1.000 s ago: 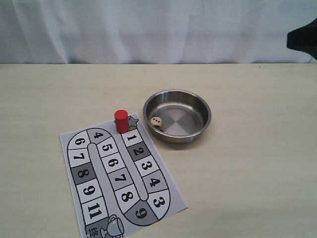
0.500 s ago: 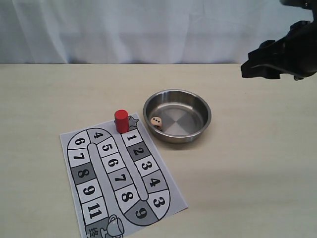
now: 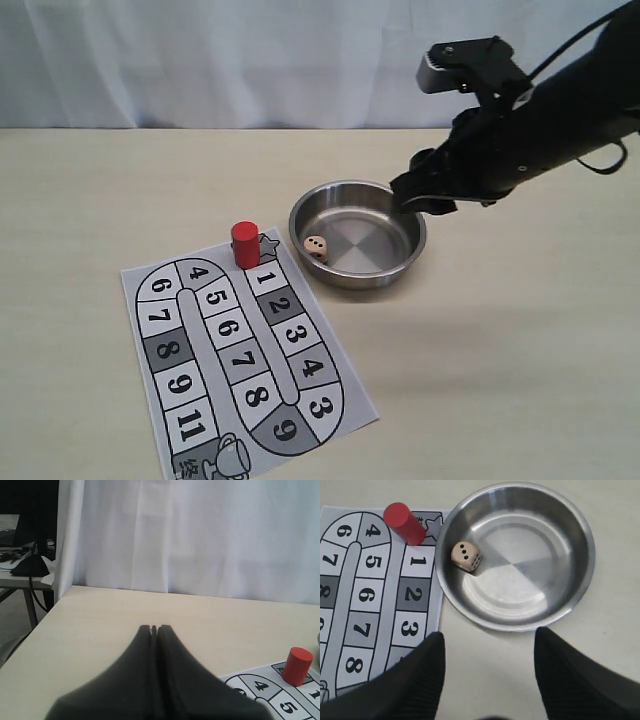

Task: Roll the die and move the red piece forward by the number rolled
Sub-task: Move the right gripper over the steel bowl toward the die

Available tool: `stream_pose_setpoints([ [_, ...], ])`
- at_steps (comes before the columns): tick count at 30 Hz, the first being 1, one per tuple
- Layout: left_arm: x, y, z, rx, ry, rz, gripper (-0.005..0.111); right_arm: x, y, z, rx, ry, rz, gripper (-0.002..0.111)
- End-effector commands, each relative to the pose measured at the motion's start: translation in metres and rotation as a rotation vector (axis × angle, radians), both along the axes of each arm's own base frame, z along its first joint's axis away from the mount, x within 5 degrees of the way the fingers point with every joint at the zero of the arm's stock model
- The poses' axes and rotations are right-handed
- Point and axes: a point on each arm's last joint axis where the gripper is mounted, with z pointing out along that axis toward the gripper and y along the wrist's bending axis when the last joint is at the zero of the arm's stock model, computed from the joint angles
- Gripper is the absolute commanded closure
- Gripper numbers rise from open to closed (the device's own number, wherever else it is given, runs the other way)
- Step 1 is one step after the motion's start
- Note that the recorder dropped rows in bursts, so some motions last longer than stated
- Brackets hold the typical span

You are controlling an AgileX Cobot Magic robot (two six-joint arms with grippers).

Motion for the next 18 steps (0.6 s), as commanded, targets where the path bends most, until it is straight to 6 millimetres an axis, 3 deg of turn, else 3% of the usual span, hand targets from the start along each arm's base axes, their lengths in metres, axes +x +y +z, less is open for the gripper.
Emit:
stream_pose_setpoints([
  [1,0.0,0.0,0.003,-0.003,-0.014,-0.007,0.107,0.023,0.025,-0.004,0.004,0.006,0.024,0.056],
  [6,0.0,0.0,0.003,-0.003,-0.014,-0.007,0.107,0.052,0.038,-0.015,-0.001,0.065,0.033,0.056],
  [12,0.0,0.0,0.003,-0.003,-0.014,-0.007,0.107,0.079,0.048,-0.037,-0.147,-0.003,0.281,0.057],
  [18,0.0,0.0,0.002,-0.003,-0.011,-0.007,0.107,0.099,0.053,-0.054,-0.147,0.095,0.225,0.057],
])
